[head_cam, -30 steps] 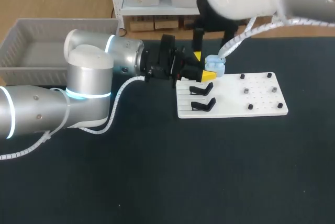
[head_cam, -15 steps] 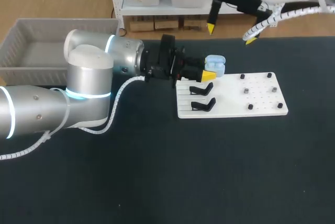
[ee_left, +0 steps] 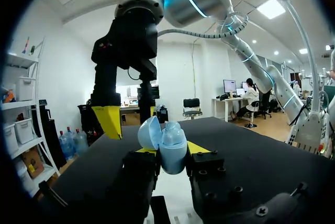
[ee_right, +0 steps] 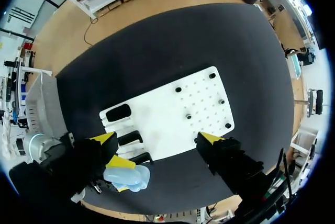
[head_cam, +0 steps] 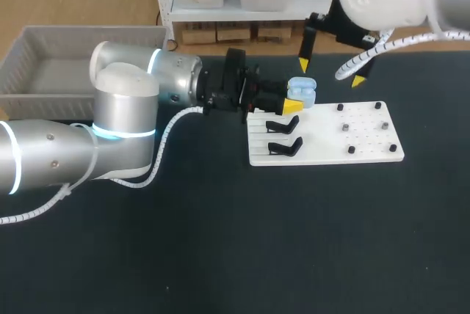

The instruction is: Pick up each earbud case from the left stands, insert the matching earbuds, close the lid, and place the case in the box.

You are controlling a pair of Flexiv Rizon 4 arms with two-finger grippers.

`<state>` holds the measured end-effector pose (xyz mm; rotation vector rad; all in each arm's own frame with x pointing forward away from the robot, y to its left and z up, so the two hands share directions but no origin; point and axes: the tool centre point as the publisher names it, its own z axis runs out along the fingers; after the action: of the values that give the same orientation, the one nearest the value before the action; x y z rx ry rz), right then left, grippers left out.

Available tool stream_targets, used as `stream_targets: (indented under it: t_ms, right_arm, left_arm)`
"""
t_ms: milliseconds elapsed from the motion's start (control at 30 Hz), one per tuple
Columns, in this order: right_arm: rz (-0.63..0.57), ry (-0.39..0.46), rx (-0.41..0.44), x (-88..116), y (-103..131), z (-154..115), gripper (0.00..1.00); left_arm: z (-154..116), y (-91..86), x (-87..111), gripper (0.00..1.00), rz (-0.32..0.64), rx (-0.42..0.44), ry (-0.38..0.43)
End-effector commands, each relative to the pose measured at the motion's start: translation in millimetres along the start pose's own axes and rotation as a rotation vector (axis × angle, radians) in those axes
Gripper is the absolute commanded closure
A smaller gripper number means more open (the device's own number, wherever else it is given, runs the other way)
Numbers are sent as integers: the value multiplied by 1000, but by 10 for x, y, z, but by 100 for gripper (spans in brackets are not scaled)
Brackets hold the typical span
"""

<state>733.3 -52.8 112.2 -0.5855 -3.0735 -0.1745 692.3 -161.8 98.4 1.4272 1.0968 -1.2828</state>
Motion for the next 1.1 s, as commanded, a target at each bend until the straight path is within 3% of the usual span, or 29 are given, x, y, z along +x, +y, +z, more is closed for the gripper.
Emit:
stream_targets:
  t_ms: [33,500,967,1100]
  right_arm:
    - [-6,18,13,30,-25,57,0]
    - [-40,57,30,359,-77,16,0]
    - [-54,71,28,427,-83,3,0]
    - [-55,16,7,426,-87,-33,0]
  left_arm:
    - [3,0,2,100,0,-1,1]
    - [3,0,2,100,0,-1,1]
    - [3,0,2,100,0,-1,1]
    - [3,0,2,100,0,-1,1]
